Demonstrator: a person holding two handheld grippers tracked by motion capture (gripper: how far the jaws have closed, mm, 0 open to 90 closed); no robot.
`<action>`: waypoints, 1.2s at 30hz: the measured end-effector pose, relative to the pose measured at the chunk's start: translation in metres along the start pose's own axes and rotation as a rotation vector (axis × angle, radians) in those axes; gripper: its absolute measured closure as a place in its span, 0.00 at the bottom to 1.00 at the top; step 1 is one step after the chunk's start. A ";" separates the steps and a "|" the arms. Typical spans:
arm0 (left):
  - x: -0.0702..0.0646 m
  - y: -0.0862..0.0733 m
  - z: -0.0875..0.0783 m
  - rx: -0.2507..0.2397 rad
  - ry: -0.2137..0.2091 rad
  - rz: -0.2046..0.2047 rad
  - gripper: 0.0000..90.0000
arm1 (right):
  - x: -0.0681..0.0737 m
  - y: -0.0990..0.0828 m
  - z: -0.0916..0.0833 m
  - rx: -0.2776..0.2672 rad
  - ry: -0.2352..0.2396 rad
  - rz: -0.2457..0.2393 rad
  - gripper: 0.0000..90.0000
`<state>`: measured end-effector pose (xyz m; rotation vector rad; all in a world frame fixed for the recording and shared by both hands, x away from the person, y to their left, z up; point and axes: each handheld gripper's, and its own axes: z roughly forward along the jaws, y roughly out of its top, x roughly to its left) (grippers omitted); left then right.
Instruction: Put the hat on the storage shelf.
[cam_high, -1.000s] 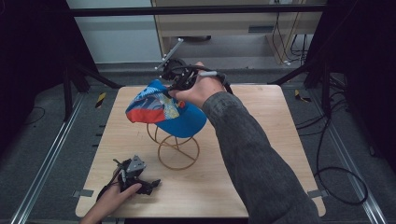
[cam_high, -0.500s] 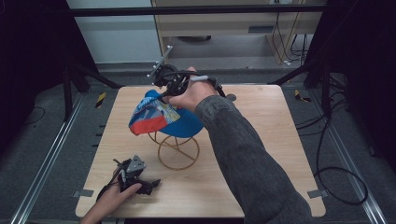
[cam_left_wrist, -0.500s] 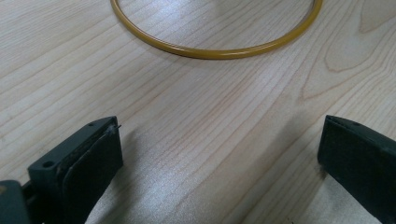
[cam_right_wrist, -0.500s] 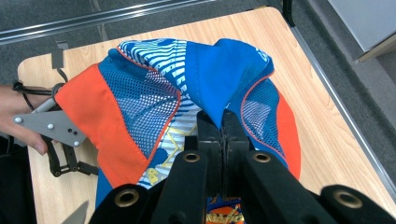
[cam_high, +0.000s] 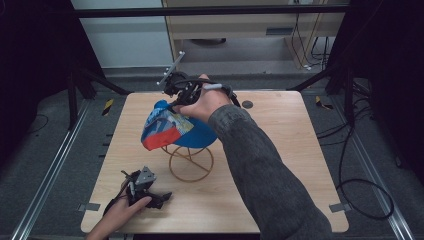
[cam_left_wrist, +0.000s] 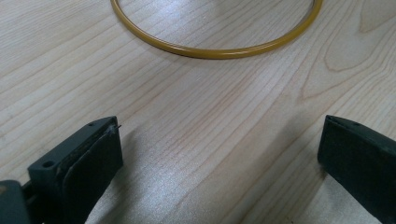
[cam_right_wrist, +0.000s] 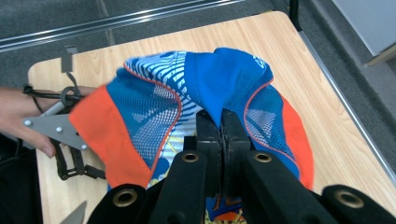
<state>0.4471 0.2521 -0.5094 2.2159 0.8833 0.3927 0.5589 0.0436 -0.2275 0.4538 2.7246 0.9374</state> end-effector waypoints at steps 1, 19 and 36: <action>0.000 0.000 0.000 0.000 0.000 0.000 0.00 | 0.000 0.000 0.000 -0.001 -0.001 -0.003 0.98; 0.000 0.000 0.000 0.000 -0.001 -0.001 0.00 | 0.000 -0.004 -0.002 -0.012 -0.003 0.009 0.84; 0.000 0.000 0.000 0.000 -0.002 0.000 0.00 | 0.000 -0.012 -0.012 -0.052 -0.016 0.038 0.64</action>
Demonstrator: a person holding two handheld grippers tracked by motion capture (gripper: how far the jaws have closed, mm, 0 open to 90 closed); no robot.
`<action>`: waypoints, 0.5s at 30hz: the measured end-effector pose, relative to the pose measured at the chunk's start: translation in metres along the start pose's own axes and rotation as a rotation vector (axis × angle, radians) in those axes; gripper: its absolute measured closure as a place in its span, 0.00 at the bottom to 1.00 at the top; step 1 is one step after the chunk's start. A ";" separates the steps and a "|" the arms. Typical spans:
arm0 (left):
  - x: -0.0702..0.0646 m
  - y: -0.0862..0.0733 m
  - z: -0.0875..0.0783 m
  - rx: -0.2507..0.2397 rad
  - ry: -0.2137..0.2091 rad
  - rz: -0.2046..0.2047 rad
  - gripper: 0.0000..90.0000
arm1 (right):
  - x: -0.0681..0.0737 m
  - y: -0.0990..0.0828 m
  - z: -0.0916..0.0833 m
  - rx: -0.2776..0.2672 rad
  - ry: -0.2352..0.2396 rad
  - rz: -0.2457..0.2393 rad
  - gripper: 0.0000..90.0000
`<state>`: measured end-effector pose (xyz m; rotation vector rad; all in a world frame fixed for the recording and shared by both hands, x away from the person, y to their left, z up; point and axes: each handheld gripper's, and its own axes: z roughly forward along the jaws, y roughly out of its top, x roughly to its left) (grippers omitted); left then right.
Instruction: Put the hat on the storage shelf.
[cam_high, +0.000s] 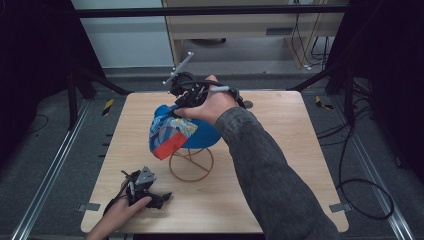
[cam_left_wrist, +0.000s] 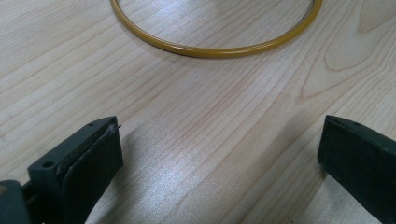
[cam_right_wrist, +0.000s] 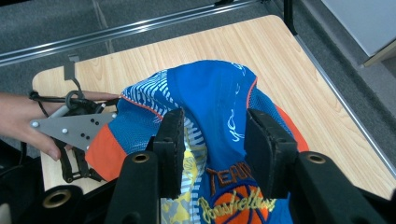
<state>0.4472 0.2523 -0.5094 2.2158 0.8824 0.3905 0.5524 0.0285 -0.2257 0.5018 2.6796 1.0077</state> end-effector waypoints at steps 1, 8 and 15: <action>0.000 0.000 0.000 0.000 0.000 0.000 0.00 | 0.000 -0.001 -0.001 -0.003 0.001 0.004 0.63; 0.000 0.000 0.000 0.000 0.000 0.000 0.00 | 0.000 -0.006 -0.012 -0.028 -0.034 0.024 0.48; 0.000 0.000 0.000 0.000 0.000 0.000 0.00 | 0.000 -0.014 -0.019 -0.049 -0.057 0.046 0.30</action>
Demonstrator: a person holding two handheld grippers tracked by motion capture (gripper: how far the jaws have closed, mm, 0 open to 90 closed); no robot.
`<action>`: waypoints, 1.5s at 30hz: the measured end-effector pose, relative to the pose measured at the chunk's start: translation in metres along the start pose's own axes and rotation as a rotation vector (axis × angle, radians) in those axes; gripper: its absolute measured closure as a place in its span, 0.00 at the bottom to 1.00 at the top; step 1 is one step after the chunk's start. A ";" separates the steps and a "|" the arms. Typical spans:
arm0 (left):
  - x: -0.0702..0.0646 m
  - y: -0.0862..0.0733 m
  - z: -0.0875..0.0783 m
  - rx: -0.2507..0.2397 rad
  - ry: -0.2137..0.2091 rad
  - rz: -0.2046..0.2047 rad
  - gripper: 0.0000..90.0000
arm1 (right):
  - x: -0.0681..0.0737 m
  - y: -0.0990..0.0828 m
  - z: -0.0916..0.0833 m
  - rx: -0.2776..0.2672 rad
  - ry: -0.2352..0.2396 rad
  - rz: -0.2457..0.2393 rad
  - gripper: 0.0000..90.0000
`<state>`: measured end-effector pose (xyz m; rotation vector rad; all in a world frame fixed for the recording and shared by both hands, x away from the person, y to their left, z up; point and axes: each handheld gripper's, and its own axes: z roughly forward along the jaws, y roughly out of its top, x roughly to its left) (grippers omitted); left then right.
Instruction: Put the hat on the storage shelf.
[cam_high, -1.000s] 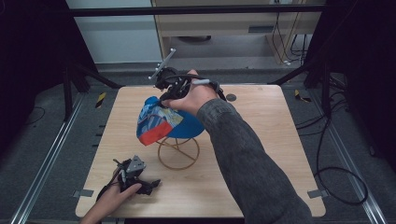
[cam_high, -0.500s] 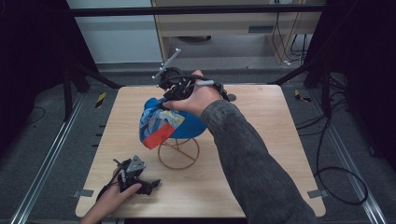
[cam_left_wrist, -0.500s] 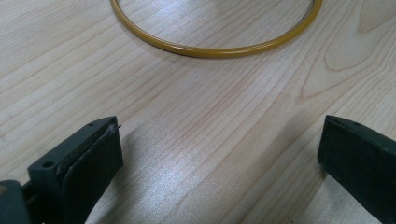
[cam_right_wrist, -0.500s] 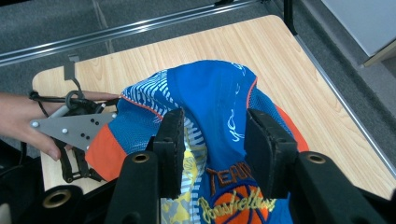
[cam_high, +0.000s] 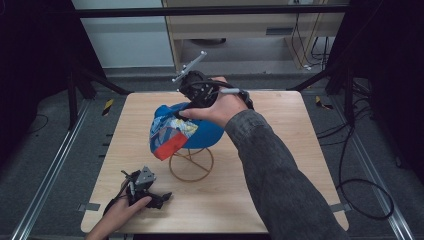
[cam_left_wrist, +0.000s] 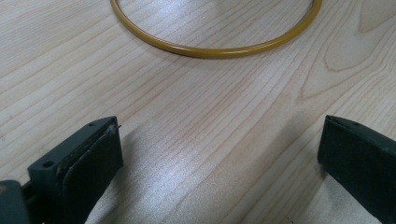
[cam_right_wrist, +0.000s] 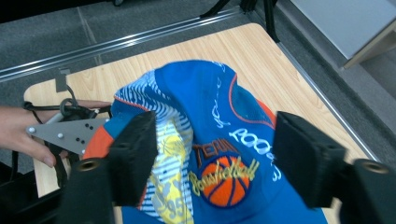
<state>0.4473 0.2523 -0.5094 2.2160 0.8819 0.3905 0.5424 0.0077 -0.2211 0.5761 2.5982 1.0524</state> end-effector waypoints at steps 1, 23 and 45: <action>0.000 0.000 0.000 0.000 0.000 0.000 0.00 | 0.000 -0.001 -0.001 -0.002 -0.005 0.002 0.27; 0.000 0.000 0.000 0.002 -0.001 0.001 0.00 | -0.014 -0.041 -0.036 -0.074 -0.083 0.061 0.06; 0.000 0.000 0.000 0.001 -0.001 0.001 0.00 | -0.035 -0.102 -0.072 -0.127 -0.171 0.158 0.10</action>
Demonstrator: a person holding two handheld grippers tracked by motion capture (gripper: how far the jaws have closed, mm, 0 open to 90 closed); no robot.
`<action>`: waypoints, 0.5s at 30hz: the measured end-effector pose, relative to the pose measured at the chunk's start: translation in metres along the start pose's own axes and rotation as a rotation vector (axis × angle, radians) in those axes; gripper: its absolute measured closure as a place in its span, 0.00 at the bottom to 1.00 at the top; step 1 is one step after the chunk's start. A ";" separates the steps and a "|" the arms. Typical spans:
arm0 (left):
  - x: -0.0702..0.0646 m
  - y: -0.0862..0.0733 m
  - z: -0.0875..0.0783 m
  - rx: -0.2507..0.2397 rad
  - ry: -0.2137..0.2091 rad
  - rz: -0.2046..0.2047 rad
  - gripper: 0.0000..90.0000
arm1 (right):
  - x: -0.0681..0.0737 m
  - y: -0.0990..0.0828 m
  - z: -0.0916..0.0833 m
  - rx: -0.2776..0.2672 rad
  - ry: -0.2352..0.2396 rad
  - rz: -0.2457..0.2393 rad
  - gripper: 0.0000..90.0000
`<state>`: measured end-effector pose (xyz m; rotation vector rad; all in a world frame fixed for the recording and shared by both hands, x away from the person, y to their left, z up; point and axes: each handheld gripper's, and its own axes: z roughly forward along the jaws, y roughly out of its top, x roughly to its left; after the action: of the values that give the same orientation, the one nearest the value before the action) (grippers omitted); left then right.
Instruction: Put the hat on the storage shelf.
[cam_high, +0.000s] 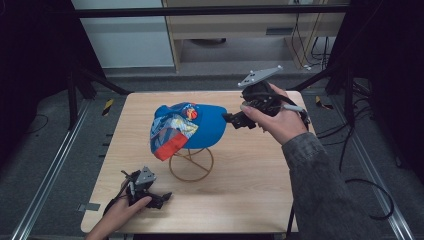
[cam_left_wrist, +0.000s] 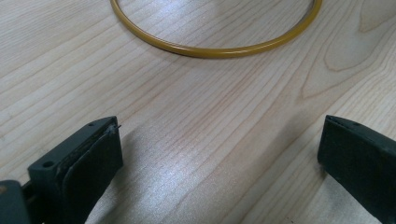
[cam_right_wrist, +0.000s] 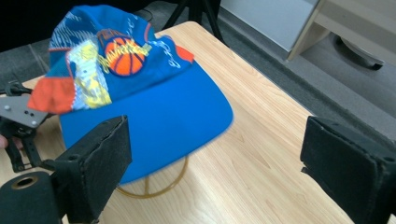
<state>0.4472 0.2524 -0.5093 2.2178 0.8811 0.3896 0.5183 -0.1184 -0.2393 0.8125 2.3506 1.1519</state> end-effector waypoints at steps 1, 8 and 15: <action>0.000 0.000 0.000 0.000 0.000 0.000 0.00 | -0.002 -0.002 -0.002 -0.006 -0.003 0.006 0.10; 0.000 0.000 0.000 -0.002 0.001 0.000 0.00 | -0.011 -0.016 -0.013 -0.017 -0.024 0.020 0.11; 0.000 0.000 0.000 -0.002 0.001 -0.001 0.00 | -0.018 -0.040 -0.020 0.007 -0.051 0.020 0.11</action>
<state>0.4472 0.2523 -0.5095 2.2155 0.8813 0.3909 0.5072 -0.1612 -0.2583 0.8591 2.3109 1.1185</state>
